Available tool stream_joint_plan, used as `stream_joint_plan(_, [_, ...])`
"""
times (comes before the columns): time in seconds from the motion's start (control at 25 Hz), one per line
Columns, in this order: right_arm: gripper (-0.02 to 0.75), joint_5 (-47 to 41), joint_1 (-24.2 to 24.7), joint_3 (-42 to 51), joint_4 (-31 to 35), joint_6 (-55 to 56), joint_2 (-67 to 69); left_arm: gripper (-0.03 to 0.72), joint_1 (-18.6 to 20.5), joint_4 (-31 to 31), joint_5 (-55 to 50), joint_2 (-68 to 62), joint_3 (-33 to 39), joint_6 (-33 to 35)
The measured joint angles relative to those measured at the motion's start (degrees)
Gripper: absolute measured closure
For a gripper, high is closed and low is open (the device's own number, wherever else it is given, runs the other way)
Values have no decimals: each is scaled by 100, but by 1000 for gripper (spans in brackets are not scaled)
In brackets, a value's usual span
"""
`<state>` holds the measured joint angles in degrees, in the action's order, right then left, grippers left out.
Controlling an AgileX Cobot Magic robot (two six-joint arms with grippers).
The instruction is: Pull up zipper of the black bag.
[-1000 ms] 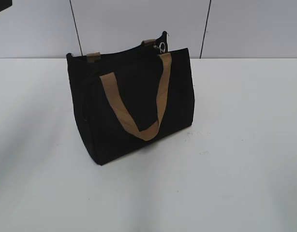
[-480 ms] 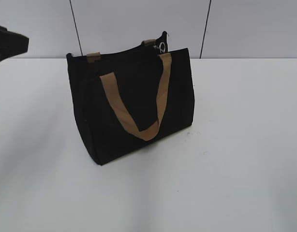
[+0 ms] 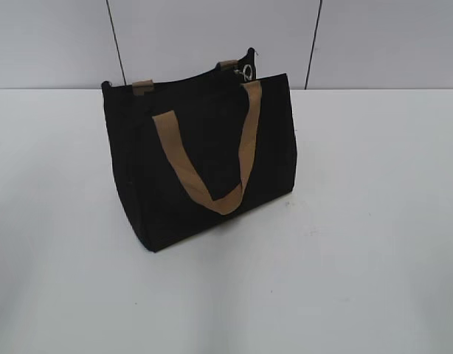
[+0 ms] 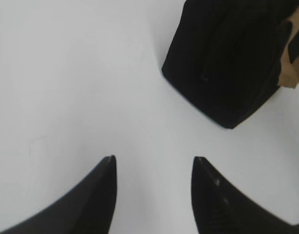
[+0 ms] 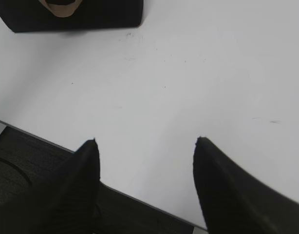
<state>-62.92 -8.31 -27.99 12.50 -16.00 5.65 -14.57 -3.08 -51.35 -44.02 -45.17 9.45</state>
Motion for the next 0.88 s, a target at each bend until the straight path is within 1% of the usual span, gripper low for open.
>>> stream_joint_plan(0.12, [265, 0, 0, 0, 13, 0, 0, 314, 0, 0, -654, 484, 0, -83])
stream_joint_plan(0.2, [265, -6, 0, 0, 25, 6, 0, 314, 0, -39, -825, 825, 0, -88])
stream_joint_plan(0.44, [265, -6, 0, 0, 131, 6, 0, 314, 0, -191, -970, 1788, -1, -95])
stream_joint_plan(0.68, [265, -6, 0, 0, 138, 6, 0, 314, 0, -179, -1243, 2453, 23, -107])
stream_joint_plan(0.76, [265, -6, 0, 0, 138, 6, 0, 314, 0, -203, -1146, 2699, 189, -112])
stream_joint_plan(0.88, [265, -6, 0, 0, 138, 6, 0, 314, 0, -334, -1059, 3058, 706, -112])
